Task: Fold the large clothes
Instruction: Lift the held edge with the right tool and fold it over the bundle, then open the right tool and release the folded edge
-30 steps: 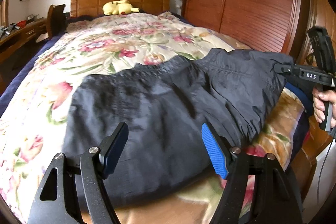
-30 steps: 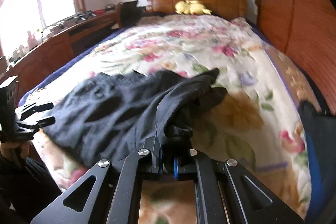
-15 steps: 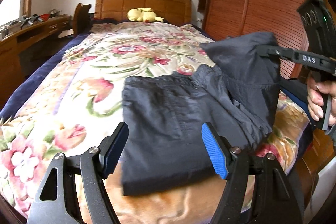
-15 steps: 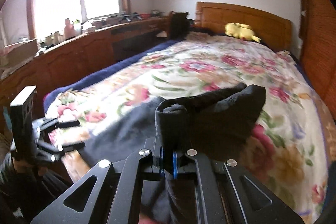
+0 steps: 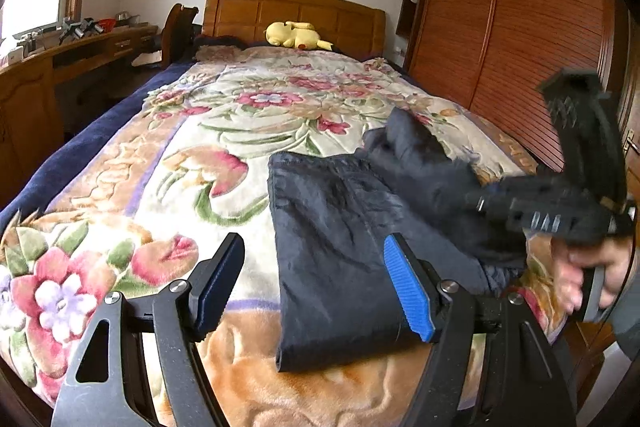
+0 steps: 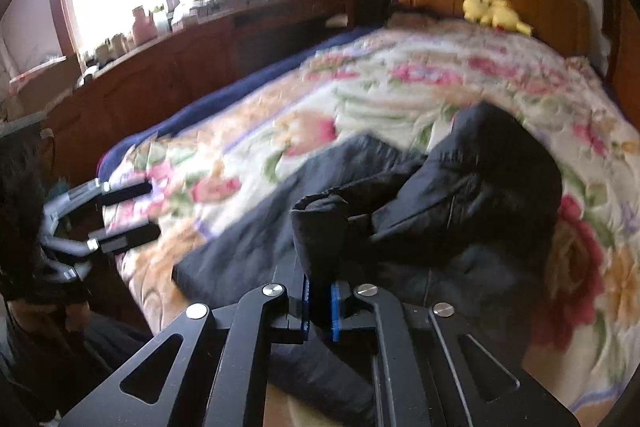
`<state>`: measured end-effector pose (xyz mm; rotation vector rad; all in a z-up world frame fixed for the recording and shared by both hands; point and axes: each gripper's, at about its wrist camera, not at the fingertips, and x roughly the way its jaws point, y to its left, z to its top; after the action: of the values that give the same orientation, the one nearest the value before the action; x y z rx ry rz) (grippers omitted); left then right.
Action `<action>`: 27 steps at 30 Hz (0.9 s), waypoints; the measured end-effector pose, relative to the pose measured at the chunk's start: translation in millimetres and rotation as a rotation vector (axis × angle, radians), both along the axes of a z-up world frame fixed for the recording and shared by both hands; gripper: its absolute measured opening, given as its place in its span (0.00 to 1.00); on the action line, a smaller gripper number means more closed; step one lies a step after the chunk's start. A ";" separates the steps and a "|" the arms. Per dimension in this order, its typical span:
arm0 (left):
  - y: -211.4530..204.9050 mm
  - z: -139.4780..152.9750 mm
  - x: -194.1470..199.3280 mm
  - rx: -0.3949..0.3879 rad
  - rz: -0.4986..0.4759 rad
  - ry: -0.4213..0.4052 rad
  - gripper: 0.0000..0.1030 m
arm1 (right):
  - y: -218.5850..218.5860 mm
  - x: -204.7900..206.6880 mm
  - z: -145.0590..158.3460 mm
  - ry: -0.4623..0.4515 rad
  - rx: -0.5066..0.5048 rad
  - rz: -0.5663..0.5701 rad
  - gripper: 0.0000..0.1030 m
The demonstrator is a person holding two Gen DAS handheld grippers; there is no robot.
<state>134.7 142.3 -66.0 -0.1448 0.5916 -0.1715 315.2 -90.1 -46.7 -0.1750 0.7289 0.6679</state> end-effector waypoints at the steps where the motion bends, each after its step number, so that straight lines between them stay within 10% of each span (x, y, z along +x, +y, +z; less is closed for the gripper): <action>1: -2.3 0.1 1.2 -0.002 -0.003 0.000 0.71 | 4.4 3.0 -0.1 0.009 -0.003 0.005 0.14; 7: -16.1 1.2 14.3 -0.007 -0.025 0.009 0.71 | -6.6 -11.9 23.2 -0.026 -0.033 0.032 0.43; 13: -42.3 9.2 26.2 -0.031 -0.070 -0.015 0.71 | -44.2 -42.7 34.0 -0.180 -0.158 -0.081 0.44; 27: -117.9 17.4 67.3 -0.036 -0.146 -0.022 0.71 | -132.0 -42.1 2.3 -0.100 -0.170 -0.269 0.44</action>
<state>202.0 24.4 -48.6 -0.1343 0.5773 -0.3244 273.1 -222.1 -44.4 -0.2589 0.6974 0.3387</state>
